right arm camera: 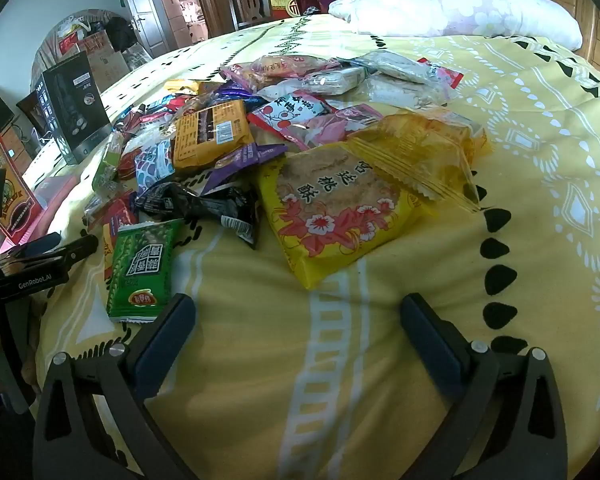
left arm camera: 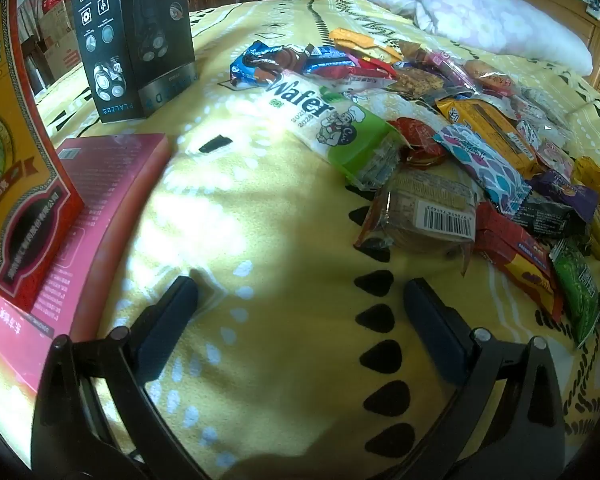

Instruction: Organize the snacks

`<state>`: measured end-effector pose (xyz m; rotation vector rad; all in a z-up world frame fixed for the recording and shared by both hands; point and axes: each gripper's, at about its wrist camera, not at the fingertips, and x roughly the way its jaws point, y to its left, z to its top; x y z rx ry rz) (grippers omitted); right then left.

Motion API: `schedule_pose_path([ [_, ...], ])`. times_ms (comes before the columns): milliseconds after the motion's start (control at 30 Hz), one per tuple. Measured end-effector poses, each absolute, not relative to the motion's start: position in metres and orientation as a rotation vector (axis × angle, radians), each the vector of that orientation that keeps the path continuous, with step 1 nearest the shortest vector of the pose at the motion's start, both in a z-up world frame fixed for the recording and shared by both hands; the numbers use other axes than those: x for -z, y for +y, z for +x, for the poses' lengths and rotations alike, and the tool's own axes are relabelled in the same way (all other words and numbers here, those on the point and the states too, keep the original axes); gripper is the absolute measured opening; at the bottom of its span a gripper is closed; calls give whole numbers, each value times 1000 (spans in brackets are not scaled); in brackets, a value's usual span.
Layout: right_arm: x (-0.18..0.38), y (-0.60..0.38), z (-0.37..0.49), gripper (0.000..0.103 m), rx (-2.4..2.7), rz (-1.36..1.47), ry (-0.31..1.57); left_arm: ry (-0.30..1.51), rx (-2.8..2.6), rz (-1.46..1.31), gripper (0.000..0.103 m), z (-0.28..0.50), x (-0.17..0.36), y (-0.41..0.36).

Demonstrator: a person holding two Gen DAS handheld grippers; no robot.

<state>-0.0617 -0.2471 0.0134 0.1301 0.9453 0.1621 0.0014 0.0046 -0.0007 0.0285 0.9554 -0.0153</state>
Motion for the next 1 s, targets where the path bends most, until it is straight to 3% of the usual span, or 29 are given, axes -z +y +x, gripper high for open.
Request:
schedule_pose_path([
  [1000,-12,-246,-59,103,-161,128,944,955,15,28,103,1,1,5],
])
